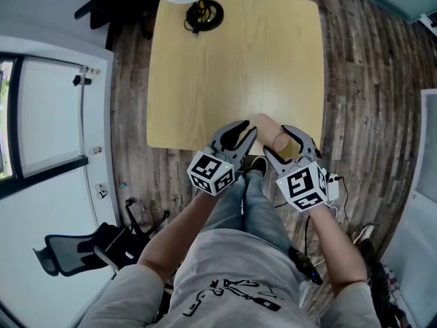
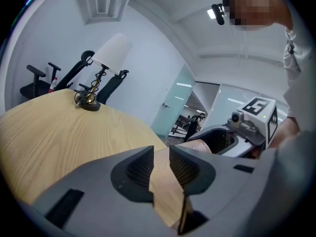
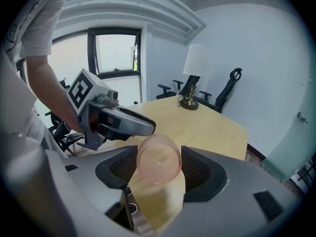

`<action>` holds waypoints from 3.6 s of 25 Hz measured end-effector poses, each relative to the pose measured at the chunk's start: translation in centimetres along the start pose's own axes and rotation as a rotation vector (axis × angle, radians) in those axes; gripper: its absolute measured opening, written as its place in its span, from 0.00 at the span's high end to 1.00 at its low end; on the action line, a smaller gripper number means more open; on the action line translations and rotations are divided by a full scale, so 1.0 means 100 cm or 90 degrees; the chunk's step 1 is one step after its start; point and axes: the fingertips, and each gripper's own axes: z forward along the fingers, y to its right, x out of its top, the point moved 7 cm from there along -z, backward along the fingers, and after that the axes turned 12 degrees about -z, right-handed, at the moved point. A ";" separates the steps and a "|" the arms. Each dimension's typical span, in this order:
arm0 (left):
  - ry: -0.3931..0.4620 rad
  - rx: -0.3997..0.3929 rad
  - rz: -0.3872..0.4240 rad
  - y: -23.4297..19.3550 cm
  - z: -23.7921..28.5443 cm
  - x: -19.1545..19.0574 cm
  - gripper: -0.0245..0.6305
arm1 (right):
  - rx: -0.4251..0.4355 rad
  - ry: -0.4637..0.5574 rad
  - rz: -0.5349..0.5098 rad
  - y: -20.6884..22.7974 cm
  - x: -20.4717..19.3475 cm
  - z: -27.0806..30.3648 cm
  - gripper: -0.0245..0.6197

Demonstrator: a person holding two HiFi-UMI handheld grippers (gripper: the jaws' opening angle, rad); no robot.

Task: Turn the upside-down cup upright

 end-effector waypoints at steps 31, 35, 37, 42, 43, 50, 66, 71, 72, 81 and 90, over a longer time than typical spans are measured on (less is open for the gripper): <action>-0.044 0.030 0.010 -0.019 0.013 -0.015 0.85 | 0.036 0.000 -0.011 0.000 0.007 0.024 0.52; -0.045 0.033 0.009 -0.020 0.013 -0.016 0.85 | 0.039 0.002 -0.010 -0.001 0.008 0.026 0.53; -0.046 0.035 0.008 -0.021 0.012 -0.017 0.86 | 0.041 0.002 -0.011 -0.002 0.008 0.027 0.53; -0.049 0.036 0.007 -0.023 0.013 -0.019 0.86 | 0.041 0.004 -0.007 -0.004 0.007 0.029 0.53; -0.049 0.036 0.006 -0.023 0.013 -0.019 0.86 | 0.041 0.005 -0.006 -0.004 0.007 0.030 0.53; -0.053 0.038 0.007 -0.023 0.015 -0.019 0.86 | 0.042 0.007 0.000 -0.005 0.006 0.031 0.53; -0.062 0.043 0.012 -0.025 0.018 -0.025 0.87 | 0.049 0.006 0.008 -0.009 -0.002 0.037 0.53; -0.062 0.043 0.012 -0.025 0.019 -0.026 0.87 | 0.049 0.006 0.004 -0.010 -0.005 0.039 0.53; -0.063 0.044 0.013 -0.025 0.019 -0.026 0.87 | 0.048 0.005 0.003 -0.011 -0.006 0.039 0.53; -0.068 0.049 0.016 -0.029 0.020 -0.027 0.87 | 0.039 0.004 -0.013 -0.011 -0.006 0.043 0.53; -0.068 0.049 0.013 -0.030 0.018 -0.027 0.87 | 0.030 0.017 -0.012 -0.014 -0.008 0.043 0.53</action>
